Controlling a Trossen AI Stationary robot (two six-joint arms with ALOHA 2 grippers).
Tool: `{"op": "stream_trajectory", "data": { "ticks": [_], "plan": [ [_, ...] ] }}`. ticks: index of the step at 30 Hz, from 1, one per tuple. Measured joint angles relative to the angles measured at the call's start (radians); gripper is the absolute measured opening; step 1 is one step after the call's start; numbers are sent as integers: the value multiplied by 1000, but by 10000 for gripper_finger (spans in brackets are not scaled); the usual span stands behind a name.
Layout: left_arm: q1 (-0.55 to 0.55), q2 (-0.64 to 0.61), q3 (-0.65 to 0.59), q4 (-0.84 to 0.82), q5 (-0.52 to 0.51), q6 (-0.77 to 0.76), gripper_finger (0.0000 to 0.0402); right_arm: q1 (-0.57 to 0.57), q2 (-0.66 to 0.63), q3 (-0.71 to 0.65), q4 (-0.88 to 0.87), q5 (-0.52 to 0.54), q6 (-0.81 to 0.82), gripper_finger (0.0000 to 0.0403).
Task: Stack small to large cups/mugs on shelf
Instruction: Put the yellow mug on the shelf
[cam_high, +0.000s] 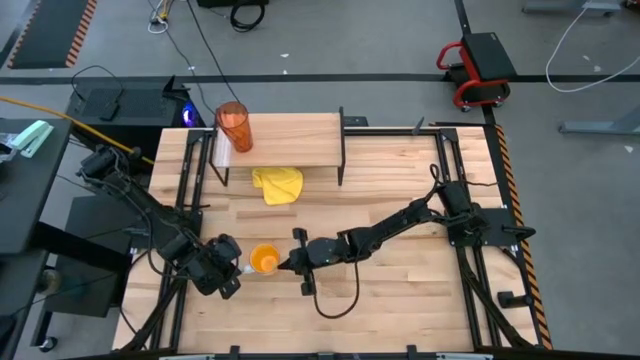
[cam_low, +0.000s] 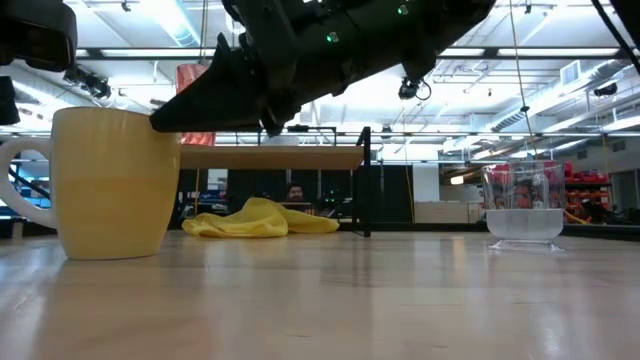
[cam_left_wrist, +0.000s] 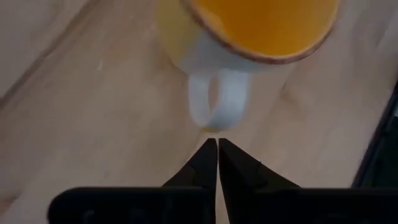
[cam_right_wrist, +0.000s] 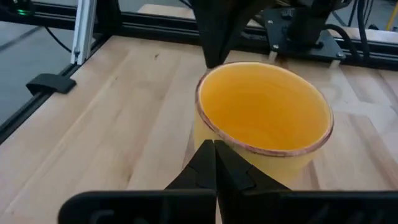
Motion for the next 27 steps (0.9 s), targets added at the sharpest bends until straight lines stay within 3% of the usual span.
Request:
{"op": "stream_trajectory", "data": {
  "ticks": [6,15,27],
  "plan": [
    [0,-20,0,-106,-48,-71,8,6,0,0,5,-5,-1,0],
    [36,-17,0,-75,-86,-52,25,-13,0,0,5,-5,-5,0],
    [47,-17,0,59,-84,68,11,-66,0,0,4,-4,-25,0]
  ]
}}
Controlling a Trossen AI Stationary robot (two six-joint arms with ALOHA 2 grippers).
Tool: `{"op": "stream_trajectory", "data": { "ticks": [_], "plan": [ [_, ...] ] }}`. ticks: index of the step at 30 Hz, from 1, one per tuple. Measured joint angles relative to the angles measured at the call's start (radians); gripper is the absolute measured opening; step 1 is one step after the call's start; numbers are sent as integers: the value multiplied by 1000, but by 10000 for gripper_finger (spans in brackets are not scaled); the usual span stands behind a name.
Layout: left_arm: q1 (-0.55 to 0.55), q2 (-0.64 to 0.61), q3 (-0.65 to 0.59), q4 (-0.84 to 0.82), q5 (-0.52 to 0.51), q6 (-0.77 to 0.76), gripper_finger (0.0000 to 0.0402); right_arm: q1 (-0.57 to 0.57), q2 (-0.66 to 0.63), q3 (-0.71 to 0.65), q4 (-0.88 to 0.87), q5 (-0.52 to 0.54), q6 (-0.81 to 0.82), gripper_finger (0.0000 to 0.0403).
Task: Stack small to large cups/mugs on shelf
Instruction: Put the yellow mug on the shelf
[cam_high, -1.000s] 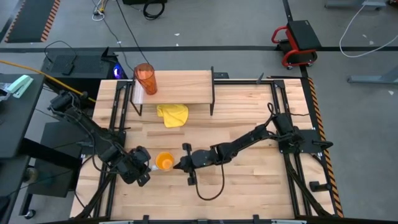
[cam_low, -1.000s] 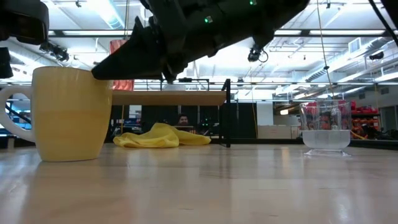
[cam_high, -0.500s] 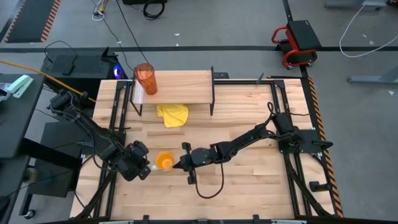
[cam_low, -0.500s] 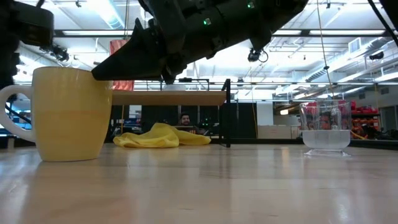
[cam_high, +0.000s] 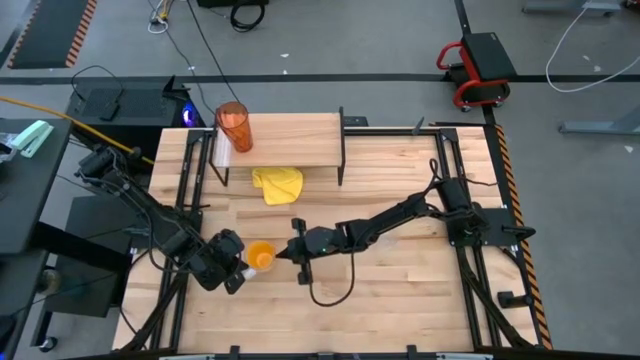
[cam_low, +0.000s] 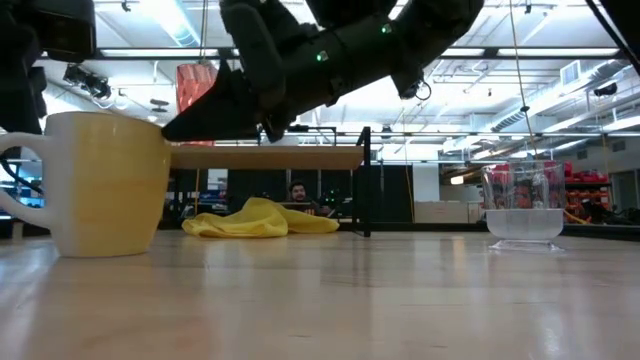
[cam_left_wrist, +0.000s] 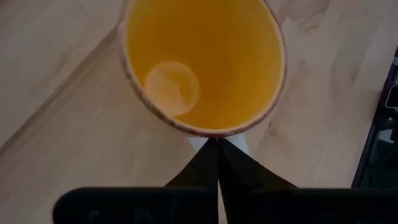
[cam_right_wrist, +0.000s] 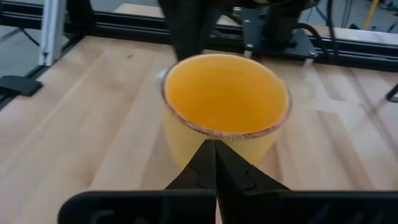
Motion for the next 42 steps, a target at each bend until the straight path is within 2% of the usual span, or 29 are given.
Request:
{"op": "stream_trajectory", "data": {
  "ticks": [5,14,19,29,36,42],
  "plan": [
    [0,0,0,5,-1,10,21,-25,0,0,0,-4,-8,0],
    [0,0,0,16,-12,29,10,-66,0,0,23,-56,-9,0],
    [0,0,0,16,-17,29,24,-75,0,0,9,-64,-9,0],
    [-26,0,0,16,-20,10,32,-30,0,-1,-102,-66,-14,3],
    [-32,0,0,20,-19,-16,25,7,0,-1,-71,-66,-13,2],
    [-8,0,0,70,-20,29,32,-2,0,-1,-32,-77,-33,1]
  ]
}}
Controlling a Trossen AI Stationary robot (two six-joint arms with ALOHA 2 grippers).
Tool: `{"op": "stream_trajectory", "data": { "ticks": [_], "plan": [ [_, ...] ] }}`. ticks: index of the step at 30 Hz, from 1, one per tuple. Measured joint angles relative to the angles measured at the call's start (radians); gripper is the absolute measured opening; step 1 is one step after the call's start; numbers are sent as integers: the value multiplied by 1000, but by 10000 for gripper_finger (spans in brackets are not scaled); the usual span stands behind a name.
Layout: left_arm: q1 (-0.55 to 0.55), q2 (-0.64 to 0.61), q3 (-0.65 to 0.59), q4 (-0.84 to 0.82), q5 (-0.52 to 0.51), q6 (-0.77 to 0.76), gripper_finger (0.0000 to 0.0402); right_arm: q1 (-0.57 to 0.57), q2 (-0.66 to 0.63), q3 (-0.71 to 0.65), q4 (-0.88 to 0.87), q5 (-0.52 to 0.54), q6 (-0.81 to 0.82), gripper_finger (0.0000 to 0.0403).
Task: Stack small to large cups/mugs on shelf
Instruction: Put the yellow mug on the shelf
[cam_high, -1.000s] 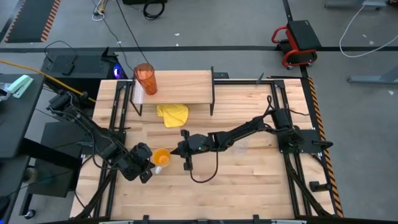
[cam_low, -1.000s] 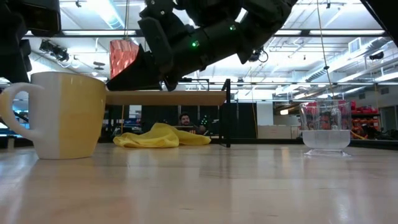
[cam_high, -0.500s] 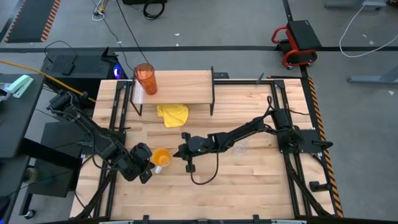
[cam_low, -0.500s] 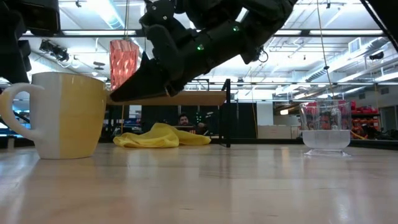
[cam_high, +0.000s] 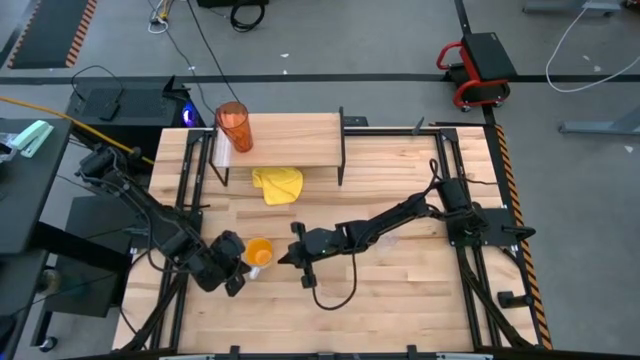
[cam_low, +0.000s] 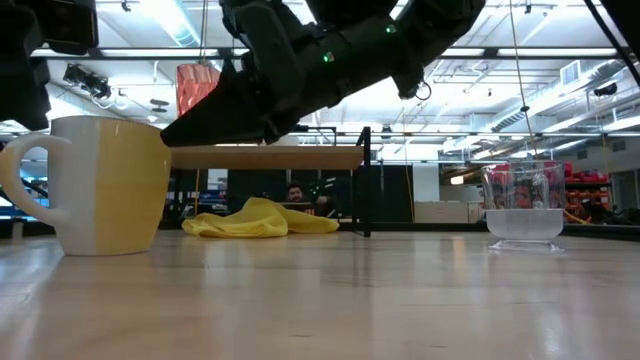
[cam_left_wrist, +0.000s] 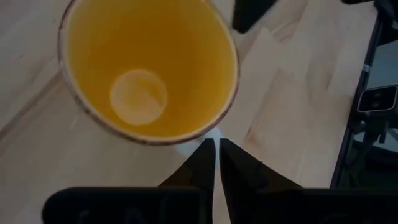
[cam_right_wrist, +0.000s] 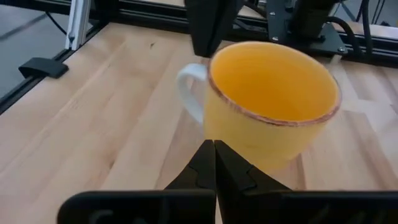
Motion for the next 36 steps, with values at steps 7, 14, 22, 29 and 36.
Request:
{"op": "stream_trajectory", "data": {
  "ticks": [7,14,22,29,36],
  "plan": [
    [14,0,0,-4,1,15,25,-41,0,0,27,-28,-2,1],
    [-3,0,0,-2,6,59,26,-74,0,0,10,-46,-2,0],
    [-26,0,0,34,8,75,21,-76,0,0,-63,-47,10,5],
    [-25,-8,6,111,1,176,12,-63,0,0,-137,-49,25,6],
    [11,-41,110,-129,-111,173,13,-28,0,0,-151,-48,31,7]
  ]
}}
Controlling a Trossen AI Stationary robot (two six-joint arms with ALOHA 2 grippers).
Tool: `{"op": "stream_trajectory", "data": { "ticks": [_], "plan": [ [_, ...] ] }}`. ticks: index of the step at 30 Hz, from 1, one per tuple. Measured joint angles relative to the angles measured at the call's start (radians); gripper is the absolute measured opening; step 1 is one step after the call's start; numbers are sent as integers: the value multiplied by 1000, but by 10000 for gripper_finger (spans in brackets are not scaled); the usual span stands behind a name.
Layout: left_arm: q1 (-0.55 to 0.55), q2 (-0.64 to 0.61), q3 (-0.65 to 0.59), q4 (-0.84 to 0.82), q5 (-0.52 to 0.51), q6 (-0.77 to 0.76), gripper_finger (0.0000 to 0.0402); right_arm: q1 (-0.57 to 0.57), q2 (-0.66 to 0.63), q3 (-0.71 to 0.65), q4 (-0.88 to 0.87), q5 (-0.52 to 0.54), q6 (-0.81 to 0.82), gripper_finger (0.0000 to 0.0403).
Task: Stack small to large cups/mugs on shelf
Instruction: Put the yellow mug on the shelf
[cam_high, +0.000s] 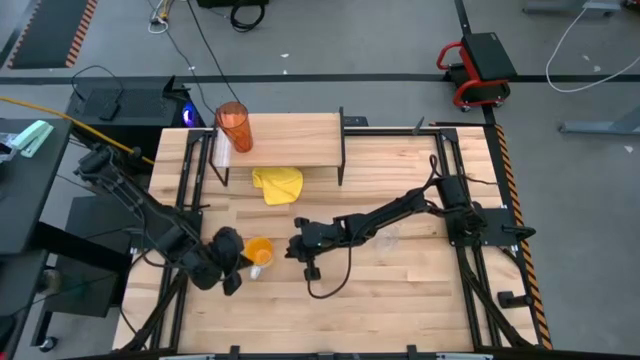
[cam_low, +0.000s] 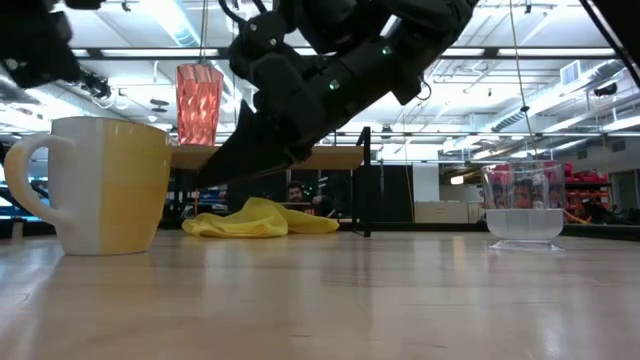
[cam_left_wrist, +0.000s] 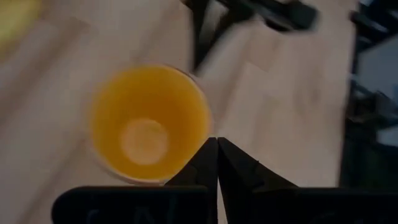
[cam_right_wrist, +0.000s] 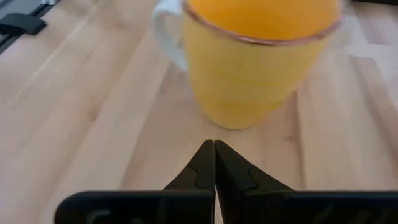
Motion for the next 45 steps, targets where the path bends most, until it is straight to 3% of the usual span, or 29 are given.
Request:
{"op": "stream_trajectory", "data": {
  "ticks": [7,13,26,38,45],
  "plan": [
    [113,-7,86,-213,-16,-27,12,18,0,0,-15,0,-2,7],
    [228,-7,107,-340,104,-29,30,18,-65,0,-95,1,4,7],
    [380,3,101,-344,278,-7,78,25,-220,1,-245,3,12,35],
    [402,102,100,-295,404,-1,105,77,-229,1,-324,32,23,44],
    [427,118,100,-308,409,0,105,81,-229,1,-322,32,24,44]
  ]
}}
